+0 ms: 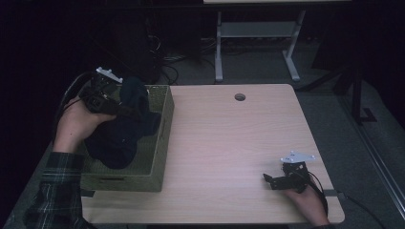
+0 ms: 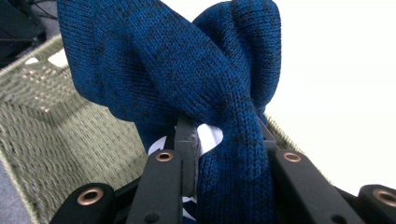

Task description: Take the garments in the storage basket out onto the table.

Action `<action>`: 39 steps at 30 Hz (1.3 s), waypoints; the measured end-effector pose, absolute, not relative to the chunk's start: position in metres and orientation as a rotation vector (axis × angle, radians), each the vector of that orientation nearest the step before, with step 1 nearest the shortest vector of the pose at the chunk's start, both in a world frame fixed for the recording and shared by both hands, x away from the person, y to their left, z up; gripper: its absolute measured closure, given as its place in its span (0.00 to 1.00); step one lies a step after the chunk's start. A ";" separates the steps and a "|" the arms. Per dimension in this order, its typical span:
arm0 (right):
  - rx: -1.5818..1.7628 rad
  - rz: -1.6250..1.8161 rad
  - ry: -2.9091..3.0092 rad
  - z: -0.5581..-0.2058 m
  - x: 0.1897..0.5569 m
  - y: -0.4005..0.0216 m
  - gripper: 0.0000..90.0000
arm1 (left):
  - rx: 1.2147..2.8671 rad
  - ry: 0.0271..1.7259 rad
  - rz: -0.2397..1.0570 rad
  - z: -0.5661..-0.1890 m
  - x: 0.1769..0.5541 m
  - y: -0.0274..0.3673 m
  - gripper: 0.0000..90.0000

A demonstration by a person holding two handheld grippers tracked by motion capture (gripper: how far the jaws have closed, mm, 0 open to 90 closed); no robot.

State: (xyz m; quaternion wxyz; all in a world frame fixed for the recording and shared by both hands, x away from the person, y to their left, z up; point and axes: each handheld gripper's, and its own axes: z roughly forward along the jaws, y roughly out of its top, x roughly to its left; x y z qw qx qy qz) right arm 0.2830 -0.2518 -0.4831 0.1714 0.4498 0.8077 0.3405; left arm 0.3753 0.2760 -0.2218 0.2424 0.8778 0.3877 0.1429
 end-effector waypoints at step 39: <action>1.276 0.966 2.294 -0.483 0.283 -0.252 0.03 | 2.411 0.761 0.374 -0.161 0.367 0.170 0.80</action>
